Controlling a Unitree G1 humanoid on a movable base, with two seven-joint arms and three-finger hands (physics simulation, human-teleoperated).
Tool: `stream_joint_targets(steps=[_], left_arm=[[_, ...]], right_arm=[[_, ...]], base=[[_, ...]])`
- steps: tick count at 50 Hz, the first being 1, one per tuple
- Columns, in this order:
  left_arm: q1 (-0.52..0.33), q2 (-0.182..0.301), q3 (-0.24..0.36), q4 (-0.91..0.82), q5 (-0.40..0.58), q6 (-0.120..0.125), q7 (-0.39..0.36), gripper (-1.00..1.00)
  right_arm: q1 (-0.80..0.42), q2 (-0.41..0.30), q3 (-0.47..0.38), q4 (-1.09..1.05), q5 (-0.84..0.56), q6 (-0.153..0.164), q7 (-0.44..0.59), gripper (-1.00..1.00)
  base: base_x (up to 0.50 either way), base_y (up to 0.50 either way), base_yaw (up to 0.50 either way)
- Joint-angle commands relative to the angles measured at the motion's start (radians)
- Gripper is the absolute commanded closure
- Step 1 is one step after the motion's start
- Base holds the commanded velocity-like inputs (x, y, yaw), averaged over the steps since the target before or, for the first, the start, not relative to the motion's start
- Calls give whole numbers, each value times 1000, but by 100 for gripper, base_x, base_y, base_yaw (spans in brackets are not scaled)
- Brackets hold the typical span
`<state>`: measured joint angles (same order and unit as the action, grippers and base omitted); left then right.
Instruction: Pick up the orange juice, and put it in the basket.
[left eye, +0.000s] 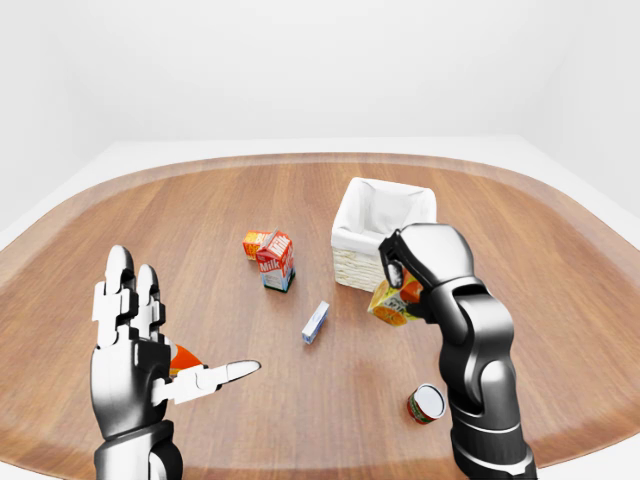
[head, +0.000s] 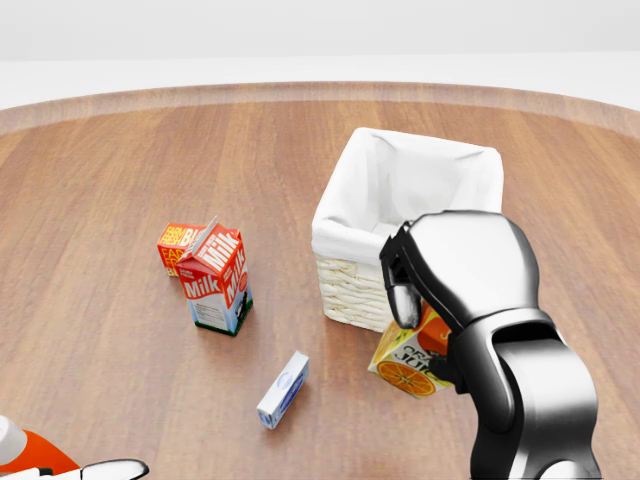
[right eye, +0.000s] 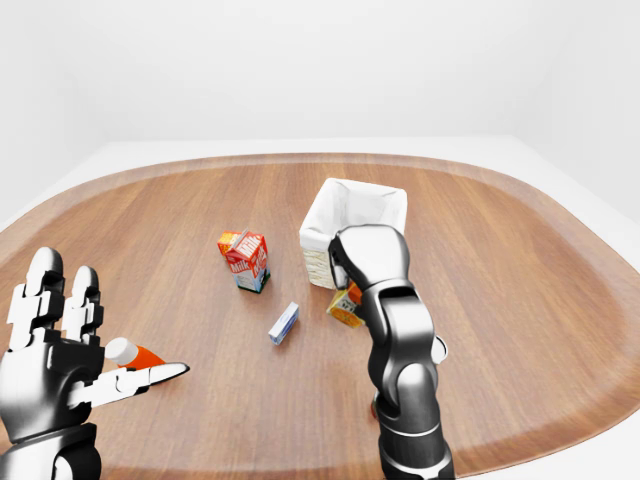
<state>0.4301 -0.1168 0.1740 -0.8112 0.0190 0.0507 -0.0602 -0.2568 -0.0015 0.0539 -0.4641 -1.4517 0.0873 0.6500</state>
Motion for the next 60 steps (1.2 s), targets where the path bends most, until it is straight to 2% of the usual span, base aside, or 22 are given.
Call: stream_joint_targets(steps=[1, 7, 16, 31, 47, 60], left_arm=[[0, 0, 3, 0, -3, -1, -1, -100], [0, -1, 0, 1, 0, -2, -1, -100], [-3, 2, -3, 3, 2, 0, 2, -100], [-2, -1, 4, 0, -4, 0, -4, -100], [-8, -3, 16, 3, -10, 4, -9, -100], [-11, -3, 19, 3, -12, 7, -10, -100]], right_arm=[[-95, -3, -20, -42, 0, 0, 14, 100], [-155, -18, -37, -30, 20, 0, 13, 100], [-294, -69, -68, 117, 117, 0, -76, 100], [-444, -108, -72, 267, 198, 0, -151, 100], [-696, -205, -92, 743, 410, 0, -400, 100], [-927, -251, -80, 1181, 494, 0, -560, 100]], base=[[0, 0, 0], [0, 0, 0], [0, 0, 0], [0, 0, 0], [0, 0, 0], [0, 0, 0]])
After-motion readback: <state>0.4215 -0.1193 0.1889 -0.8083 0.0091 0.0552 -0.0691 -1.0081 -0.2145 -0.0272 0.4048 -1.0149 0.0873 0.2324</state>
